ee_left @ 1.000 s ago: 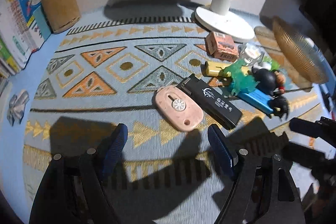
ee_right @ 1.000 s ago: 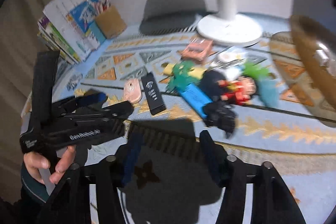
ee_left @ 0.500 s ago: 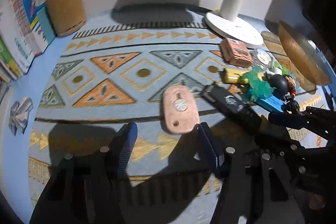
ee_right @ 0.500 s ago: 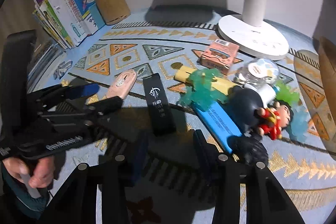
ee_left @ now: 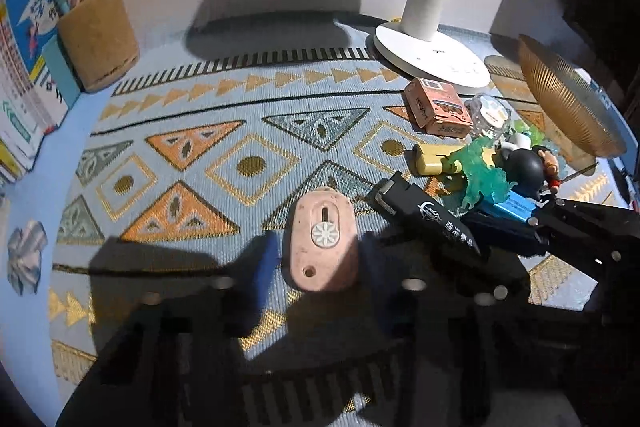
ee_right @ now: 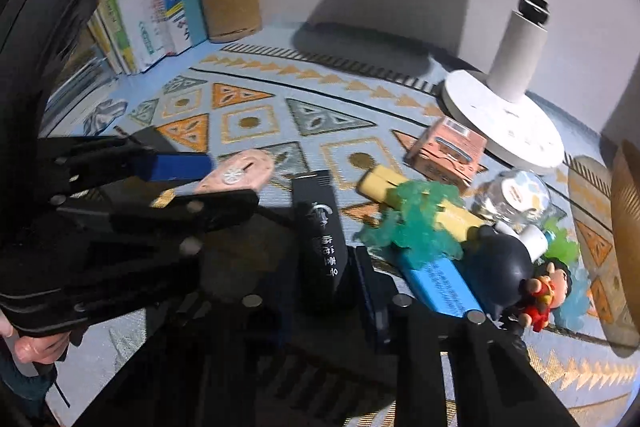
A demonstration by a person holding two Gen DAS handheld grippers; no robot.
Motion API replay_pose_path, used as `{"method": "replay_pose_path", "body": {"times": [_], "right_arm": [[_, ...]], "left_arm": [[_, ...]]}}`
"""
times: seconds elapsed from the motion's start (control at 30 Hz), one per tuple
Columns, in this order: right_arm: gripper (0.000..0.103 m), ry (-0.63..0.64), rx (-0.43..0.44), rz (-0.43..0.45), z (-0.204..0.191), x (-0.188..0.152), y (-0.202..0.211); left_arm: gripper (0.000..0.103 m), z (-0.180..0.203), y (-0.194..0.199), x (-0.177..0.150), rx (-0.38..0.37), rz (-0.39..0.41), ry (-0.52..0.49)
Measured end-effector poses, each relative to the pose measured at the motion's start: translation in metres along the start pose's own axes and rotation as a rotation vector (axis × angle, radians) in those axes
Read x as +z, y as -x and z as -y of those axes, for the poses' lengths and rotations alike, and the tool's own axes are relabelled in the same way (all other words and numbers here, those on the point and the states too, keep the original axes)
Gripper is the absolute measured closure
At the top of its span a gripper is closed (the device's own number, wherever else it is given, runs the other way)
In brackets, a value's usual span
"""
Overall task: Organize rigid objects
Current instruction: 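Grasp the pink oval case with the left tool while the right tool grasps the black USB stick, then carry the pink case and USB stick into the amber bowl and release both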
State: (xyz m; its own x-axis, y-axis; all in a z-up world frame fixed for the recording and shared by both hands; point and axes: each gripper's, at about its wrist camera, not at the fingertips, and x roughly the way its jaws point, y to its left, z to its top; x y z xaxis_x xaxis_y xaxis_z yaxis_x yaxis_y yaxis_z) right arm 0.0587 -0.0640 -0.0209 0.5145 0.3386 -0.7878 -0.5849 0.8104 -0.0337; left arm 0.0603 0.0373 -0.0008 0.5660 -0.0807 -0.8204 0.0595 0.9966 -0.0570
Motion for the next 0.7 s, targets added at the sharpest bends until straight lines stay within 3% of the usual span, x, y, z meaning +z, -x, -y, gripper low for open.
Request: {"method": "replay_pose_path", "body": {"times": [0.23, 0.43, 0.6, 0.7], "right_arm": [[0.079, -0.019, 0.071, -0.026, 0.002, -0.027, 0.028], [0.079, -0.024, 0.003, -0.059, 0.010, -0.077, 0.068], [0.079, -0.085, -0.007, -0.071, 0.022, -0.100, 0.074], [0.070, -0.120, 0.022, -0.070, 0.026, -0.097, 0.072]], "left_arm": [[0.071, 0.000, 0.025, -0.017, -0.022, 0.048, 0.021], [0.071, 0.011, 0.041, -0.039, -0.057, 0.059, 0.048], [0.071, 0.033, 0.038, -0.048, -0.076, 0.037, 0.028], [0.071, 0.041, 0.041, -0.051, -0.078, 0.037, 0.020]]}}
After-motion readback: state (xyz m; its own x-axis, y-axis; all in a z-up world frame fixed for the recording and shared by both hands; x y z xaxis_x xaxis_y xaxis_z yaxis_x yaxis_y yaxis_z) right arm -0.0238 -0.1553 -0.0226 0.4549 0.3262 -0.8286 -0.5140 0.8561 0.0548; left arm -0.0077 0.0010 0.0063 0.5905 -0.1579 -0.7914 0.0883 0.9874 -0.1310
